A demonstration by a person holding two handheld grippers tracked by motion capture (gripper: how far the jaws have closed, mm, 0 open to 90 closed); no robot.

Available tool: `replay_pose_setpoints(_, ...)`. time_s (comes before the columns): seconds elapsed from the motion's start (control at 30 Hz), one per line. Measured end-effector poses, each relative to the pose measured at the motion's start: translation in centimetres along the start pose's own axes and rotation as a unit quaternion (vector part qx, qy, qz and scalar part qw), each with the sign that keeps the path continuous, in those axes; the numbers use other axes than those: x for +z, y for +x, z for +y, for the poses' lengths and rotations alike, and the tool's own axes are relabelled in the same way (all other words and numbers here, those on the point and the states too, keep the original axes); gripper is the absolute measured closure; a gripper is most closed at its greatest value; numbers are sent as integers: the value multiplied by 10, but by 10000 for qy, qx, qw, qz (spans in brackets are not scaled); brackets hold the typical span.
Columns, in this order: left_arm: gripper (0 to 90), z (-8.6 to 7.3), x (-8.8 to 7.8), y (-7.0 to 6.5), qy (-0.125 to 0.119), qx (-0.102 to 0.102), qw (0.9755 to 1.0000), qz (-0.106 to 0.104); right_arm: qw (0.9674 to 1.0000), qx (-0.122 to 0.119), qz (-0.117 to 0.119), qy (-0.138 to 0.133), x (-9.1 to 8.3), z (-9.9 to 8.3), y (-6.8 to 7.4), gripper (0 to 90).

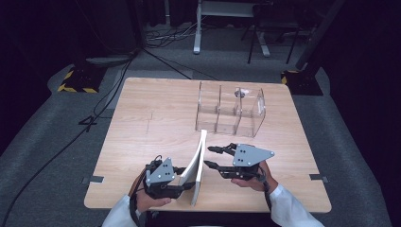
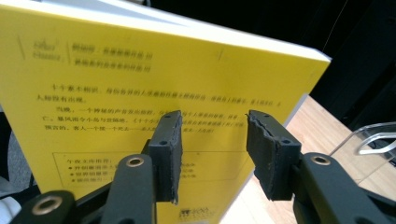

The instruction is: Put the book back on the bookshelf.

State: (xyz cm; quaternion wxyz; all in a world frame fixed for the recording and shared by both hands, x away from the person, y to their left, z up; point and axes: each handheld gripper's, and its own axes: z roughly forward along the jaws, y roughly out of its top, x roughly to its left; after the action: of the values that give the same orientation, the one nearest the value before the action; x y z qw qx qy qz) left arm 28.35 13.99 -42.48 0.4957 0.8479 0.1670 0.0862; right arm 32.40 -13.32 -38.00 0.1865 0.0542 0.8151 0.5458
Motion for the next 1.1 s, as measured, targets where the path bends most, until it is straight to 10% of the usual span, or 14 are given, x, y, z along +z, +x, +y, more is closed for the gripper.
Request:
replay_pose_setpoints(0.43, 664, -15, 3, 3, -242, -111, 9996, 87, 9986, 92, 343, 388, 16, -26, 18, 533)
replay_pose_setpoints(1.1, 726, 16, 64, 42, -434, -246, 9987, 48, 9941, 595, -703, 564, -10, -52, -24, 534)
